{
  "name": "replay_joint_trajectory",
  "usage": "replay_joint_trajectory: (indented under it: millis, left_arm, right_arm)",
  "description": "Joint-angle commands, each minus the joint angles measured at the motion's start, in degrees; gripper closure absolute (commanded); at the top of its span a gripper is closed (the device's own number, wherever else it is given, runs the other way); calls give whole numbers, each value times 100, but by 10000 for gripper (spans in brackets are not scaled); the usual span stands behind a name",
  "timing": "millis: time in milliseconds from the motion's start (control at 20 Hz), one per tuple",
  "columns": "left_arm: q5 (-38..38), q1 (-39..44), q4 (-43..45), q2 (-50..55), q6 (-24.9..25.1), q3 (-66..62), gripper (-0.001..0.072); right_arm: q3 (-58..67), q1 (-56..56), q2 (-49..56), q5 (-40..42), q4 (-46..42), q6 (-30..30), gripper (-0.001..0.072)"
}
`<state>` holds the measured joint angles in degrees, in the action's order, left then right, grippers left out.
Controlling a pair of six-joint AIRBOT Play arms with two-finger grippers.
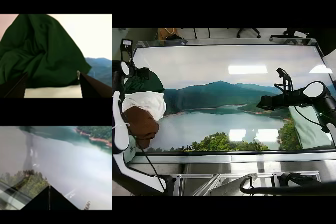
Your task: Fold the shirts.
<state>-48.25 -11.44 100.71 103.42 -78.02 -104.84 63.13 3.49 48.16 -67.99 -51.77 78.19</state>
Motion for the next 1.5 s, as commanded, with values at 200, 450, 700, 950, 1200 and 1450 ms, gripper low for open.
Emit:
replay_joint_trajectory:
  millis: [200,450,700,950,1200,1450]
  left_arm:
    - [964,-448,275,2253,-4,-1292,16]
    - [1226,-382,282,2758,-2,-1290,21]
    - [1215,-323,256,2415,-273,-1292,692]
    - [1377,201,-675,857,-289,-1292,695]
    - [448,1102,-1849,-852,581,-1292,695]
    - [-1718,2015,-3093,-1639,551,-977,694]
  right_arm:
    - [0,7,44,57,109,4,696]
    - [0,9,44,50,313,2,696]
    - [0,7,44,48,426,0,696]
    - [0,7,44,50,428,2,696]
    - [0,7,44,52,428,2,696]
    - [0,7,44,66,424,0,696]
